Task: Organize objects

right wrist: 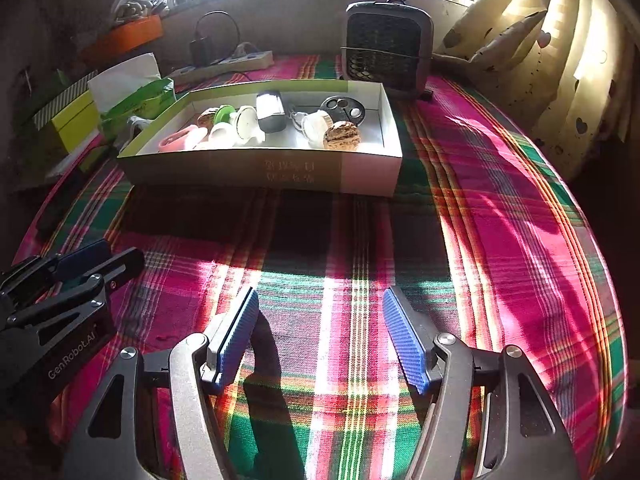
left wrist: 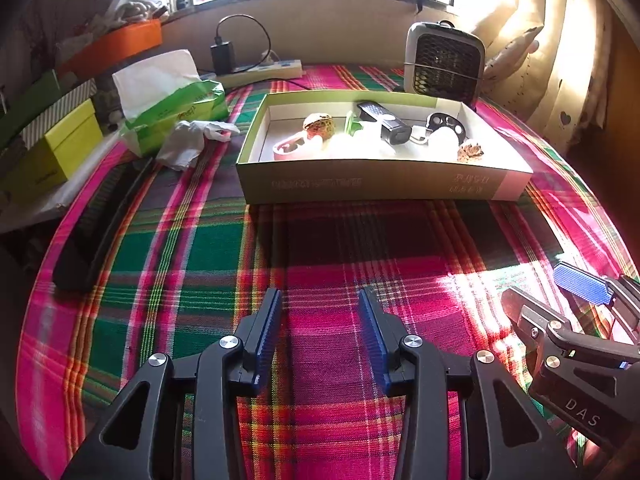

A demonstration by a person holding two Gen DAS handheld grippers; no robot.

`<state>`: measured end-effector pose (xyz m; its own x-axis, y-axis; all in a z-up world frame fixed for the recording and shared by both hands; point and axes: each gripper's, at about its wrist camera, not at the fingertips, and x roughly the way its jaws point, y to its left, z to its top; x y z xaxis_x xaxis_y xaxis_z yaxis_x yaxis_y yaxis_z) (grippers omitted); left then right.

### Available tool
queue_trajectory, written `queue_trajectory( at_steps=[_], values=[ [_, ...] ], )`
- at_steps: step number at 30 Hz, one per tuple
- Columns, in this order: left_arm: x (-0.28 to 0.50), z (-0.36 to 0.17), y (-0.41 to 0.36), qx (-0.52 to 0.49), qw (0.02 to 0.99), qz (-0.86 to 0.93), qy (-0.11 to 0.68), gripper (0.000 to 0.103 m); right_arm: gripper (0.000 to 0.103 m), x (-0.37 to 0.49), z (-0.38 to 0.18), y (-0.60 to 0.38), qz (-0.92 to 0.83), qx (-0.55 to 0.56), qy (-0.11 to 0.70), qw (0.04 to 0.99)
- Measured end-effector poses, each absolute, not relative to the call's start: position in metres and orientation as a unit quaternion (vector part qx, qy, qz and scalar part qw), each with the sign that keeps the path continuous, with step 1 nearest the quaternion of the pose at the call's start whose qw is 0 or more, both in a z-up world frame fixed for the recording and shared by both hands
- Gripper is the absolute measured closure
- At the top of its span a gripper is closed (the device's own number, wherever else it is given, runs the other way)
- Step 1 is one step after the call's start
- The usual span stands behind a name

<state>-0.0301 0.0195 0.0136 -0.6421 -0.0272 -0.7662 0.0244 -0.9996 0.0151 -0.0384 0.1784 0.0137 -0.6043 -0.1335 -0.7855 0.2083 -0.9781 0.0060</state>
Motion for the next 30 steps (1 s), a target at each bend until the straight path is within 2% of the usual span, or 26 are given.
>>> queue_trajectory(
  at_steps=[6, 30],
  values=[
    [-0.0267, 0.0134, 0.0204, 0.423, 0.018, -0.906, -0.003, 0.064, 0.032, -0.0306, 0.0111, 0.18, -0.9, 0.423, 0.046, 0.091],
    [-0.026, 0.013, 0.02, 0.422, 0.018, -0.906, 0.001, 0.063, 0.028, -0.0315, 0.0106, 0.1798, -0.901, 0.422, 0.043, 0.088]
  ],
)
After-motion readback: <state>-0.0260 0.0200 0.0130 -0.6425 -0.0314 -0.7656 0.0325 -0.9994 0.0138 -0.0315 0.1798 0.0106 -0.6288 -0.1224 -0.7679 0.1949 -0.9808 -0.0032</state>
